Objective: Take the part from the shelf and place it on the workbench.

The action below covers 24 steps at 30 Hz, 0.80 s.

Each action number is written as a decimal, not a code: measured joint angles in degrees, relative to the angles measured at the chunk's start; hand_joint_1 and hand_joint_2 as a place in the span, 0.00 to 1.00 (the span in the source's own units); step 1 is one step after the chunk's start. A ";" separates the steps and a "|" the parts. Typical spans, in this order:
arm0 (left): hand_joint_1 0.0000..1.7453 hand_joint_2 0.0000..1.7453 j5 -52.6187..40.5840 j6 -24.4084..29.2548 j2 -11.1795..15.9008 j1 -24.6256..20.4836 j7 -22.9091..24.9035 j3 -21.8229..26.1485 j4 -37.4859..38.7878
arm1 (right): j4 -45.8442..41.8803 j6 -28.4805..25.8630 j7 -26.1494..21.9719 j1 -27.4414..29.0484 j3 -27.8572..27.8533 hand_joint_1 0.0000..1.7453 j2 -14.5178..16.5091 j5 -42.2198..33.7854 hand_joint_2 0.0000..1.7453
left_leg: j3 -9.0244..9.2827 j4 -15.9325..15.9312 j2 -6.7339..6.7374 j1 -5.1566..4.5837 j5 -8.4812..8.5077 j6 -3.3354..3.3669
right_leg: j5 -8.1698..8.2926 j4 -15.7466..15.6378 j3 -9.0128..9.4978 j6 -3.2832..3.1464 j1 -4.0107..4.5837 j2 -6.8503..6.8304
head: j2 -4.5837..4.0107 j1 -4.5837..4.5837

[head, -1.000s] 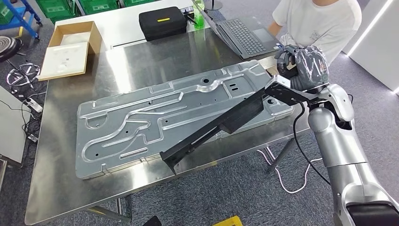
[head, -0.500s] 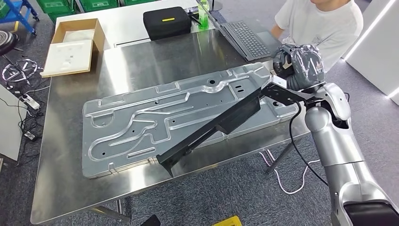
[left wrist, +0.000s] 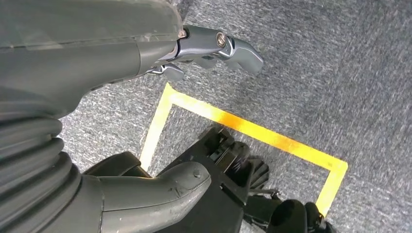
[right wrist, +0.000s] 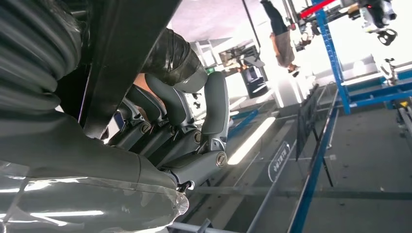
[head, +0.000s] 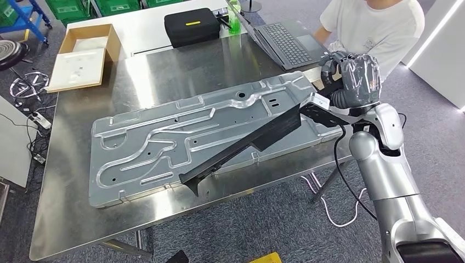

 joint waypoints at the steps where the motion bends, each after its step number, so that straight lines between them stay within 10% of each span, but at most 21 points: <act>1: 0.00 1.00 0.02 0.02 -0.01 0.03 0.00 -0.02 0.00 | -0.13 -0.01 0.05 0.10 0.00 1.00 0.06 0.00 1.00 | -1.81 3.79 0.02 0.11 -1.67 -0.18 | -0.05 0.00 0.00 -0.13 0.06 -0.35 | 0.00 -0.01; 4: 0.00 1.00 0.02 0.04 -0.02 0.20 -0.01 -0.07 0.00 | -0.18 -0.01 0.13 0.56 -0.02 1.00 0.25 0.00 1.00 | -4.06 7.99 0.10 0.24 -1.95 -0.23 | -0.18 0.03 0.03 -0.23 0.25 -1.50 | 0.00 -0.01; 7: 0.00 1.00 0.04 0.04 -0.02 0.15 -0.12 -0.11 0.00 | -0.47 0.01 0.13 0.67 -0.09 1.00 0.30 0.00 1.00 | 0.94 -2.48 2.26 -0.16 3.31 0.45 | -0.44 0.06 0.34 0.05 0.49 -2.81 | 0.00 0.00; 11: 0.00 1.00 0.15 0.04 -0.11 0.11 -0.28 -0.17 0.00 | -0.66 0.02 0.13 0.70 -0.63 1.00 0.30 0.00 1.00 | 3.07 -7.53 3.19 -0.93 4.52 1.56 | -0.63 -0.11 0.65 0.98 0.85 -4.77 | 0.00 0.02; 14: 0.00 1.00 0.28 0.04 -0.26 0.15 -0.33 -0.19 0.00 | -0.79 0.03 0.11 0.69 -0.90 1.00 0.28 0.01 1.00 | 3.53 -8.52 1.38 -0.59 5.27 2.65 | -2.66 2.55 -0.24 1.70 0.47 -2.58 | 0.00 0.03; 18: 0.00 1.00 0.39 0.04 -0.44 0.09 -0.37 -0.27 0.00 | -0.78 0.26 0.15 1.20 -1.48 1.00 0.02 0.00 1.00 | 3.57 -8.48 -1.23 -0.52 5.45 3.29 | -7.48 14.82 -6.54 2.03 0.32 0.72 | 0.00 0.05; 24: 0.00 1.00 0.39 0.05 -0.52 0.30 -0.37 -0.46 0.00 | -1.06 0.32 0.24 1.34 -1.77 1.00 -0.08 -0.06 1.00 | 3.15 -7.00 -3.67 -0.70 4.48 2.51 | 0.27 1.48 -1.16 1.60 0.36 1.59 | 0.00 0.03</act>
